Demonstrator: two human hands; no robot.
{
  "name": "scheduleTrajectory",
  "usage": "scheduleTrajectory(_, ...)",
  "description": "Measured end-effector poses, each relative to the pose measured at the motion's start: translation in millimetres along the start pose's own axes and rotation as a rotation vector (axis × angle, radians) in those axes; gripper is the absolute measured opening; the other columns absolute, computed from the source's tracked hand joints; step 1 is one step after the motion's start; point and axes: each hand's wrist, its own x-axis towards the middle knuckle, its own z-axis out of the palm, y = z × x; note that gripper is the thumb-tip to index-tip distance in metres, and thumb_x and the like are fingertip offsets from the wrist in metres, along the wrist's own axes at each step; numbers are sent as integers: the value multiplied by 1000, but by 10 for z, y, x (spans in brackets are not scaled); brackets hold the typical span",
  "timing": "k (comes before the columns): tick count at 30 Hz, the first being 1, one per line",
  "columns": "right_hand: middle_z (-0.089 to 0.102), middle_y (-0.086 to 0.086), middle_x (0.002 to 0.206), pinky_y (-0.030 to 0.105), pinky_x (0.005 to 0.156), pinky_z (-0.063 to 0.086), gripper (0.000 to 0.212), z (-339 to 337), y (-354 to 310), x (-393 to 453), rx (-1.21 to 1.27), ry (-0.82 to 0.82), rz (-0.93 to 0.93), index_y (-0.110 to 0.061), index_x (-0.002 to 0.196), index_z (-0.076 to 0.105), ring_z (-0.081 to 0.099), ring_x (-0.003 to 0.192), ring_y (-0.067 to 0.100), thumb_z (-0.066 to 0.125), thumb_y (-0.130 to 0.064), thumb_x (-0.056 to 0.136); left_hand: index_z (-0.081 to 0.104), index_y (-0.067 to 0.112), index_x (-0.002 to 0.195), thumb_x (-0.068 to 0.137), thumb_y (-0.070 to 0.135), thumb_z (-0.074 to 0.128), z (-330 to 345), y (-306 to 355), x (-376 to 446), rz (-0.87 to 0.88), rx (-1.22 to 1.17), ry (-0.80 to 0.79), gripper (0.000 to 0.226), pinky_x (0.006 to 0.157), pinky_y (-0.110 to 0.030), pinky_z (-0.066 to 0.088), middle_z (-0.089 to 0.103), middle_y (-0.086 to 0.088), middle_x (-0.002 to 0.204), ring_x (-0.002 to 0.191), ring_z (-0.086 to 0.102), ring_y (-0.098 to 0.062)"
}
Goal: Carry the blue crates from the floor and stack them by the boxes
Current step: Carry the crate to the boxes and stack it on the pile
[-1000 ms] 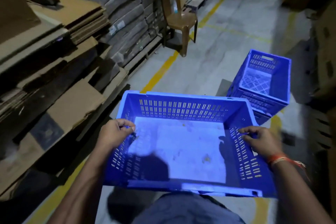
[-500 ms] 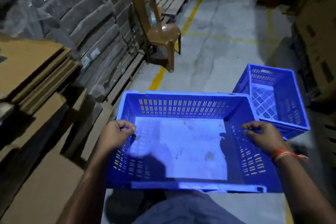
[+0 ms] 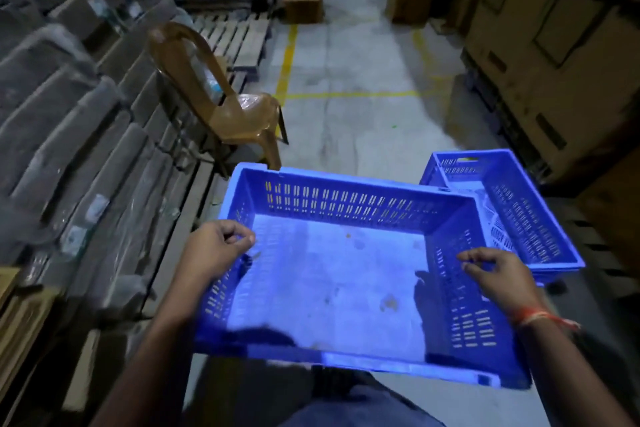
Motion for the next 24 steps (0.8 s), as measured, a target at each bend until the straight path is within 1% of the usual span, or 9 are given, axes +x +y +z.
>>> scheduleTrajectory(2,68,-30,72,22,60,48,22,69,-25,334,33,33,36,-34,77,74,61,63,0,76,-13,79,74,26,74,76,34,77,69,125,445,8,0,-12,10,54,-24,30,45,7,44,39,36,-4)
scheduleTrajectory(5,69,-18,68,13,58,43,23,100,-56,826,26,83,59,-35,76,73,58,59,0,76,-12,78,73,25,73,81,30,79,218,367,1066,35,63,-24,11,53,-26,31,45,5,46,43,39,-7)
scheduleTrajectory(7,67,-20,62,9,54,40,22,86,-41,1124,57,101,90,-33,78,73,57,50,0,75,-11,79,72,26,74,82,30,78,323,512,1447,70,89,-56,11,53,-27,31,46,4,48,44,40,-10)
scheduleTrajectory(9,68,-24,67,7,56,41,26,47,-50,1369,110,137,110,-33,78,72,60,60,-5,74,-8,80,73,31,77,79,33,79,428,667,1837,107,70,-90,7,54,-27,32,46,5,49,45,41,-10)
scheduleTrajectory(12,73,-7,76,4,62,41,29,-79,-53,1636,164,186,155,-31,79,72,60,67,-9,74,-3,80,72,40,80,71,45,72,626,954,2381,155,75,-130,11,57,-27,34,46,8,47,44,40,-8)
scheduleTrajectory(14,74,-2,79,4,62,41,27,-199,-68,1707,180,264,197,-30,80,73,62,71,-3,73,-3,79,73,41,79,72,41,75,781,1195,2680,190,72,-161,7,57,-27,35,49,8,48,44,41,-5)
scheduleTrajectory(17,74,-8,74,7,60,42,23,-325,53,1785,187,378,275,-31,77,75,62,66,-4,75,-8,78,74,37,78,74,38,77,1087,1573,3139,271,100,-235,5,57,-25,40,58,6,53,46,46,-1)
scheduleTrajectory(21,73,-10,71,25,66,50,30,-380,300,1817,207,473,405,-43,78,74,63,62,2,77,-13,77,73,18,73,82,17,79,1624,2071,3728,374,132,-394,11,46,-14,33,55,7,52,44,45,0)
scheduleTrajectory(24,72,-20,72,25,67,50,25,-406,310,1795,201,555,483,-35,73,74,64,64,1,77,-10,76,73,17,73,82,15,79,2020,2430,4128,458,173,-478,11,46,-10,32,56,15,46,45,49,3)
